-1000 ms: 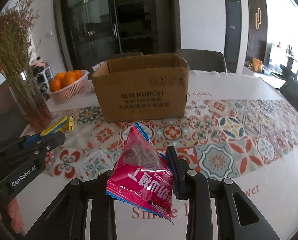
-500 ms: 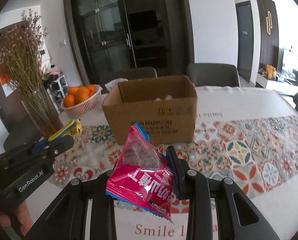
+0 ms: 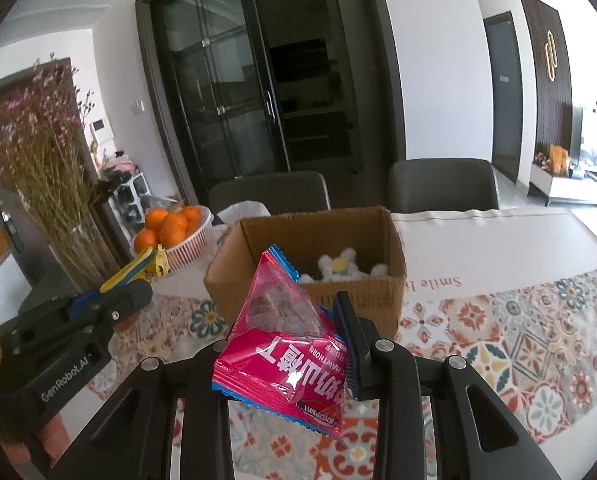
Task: Organize soft objects
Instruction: 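Carry the yellow clip with the left tool while the right tool carries the pink packet over the box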
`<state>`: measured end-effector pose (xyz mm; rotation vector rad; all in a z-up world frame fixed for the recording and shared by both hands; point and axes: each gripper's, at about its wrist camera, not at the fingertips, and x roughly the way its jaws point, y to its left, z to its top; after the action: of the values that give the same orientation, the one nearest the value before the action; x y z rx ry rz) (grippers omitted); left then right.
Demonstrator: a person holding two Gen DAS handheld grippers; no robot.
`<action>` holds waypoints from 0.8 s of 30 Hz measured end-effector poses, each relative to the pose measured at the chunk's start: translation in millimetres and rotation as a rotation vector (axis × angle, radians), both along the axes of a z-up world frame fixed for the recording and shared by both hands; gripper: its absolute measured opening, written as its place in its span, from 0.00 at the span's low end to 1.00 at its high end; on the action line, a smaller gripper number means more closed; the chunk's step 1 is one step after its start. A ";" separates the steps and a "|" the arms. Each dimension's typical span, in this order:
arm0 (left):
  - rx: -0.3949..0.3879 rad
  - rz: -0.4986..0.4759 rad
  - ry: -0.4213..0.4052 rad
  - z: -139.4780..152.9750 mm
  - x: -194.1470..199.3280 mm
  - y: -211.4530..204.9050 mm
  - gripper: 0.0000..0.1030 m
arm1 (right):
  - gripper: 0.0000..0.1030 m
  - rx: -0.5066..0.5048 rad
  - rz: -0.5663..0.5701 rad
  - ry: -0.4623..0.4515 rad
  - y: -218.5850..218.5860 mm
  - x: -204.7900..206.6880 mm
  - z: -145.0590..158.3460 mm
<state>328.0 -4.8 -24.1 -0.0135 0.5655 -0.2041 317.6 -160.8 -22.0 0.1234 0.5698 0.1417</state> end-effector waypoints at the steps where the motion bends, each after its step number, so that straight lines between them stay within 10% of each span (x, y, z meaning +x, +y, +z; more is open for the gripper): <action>1: 0.000 -0.001 -0.004 1.9 2.8 -1.4 0.23 | 0.32 0.010 0.003 0.004 -1.8 5.3 1.4; 24: 0.004 -0.027 0.020 13.9 97.6 -24.0 0.23 | 0.32 0.076 0.074 0.120 -19.4 112.9 15.8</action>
<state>425.5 -28.8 -10.3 -0.0038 0.5860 -0.2289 430.5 -180.2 -6.2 0.1857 0.6896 0.2292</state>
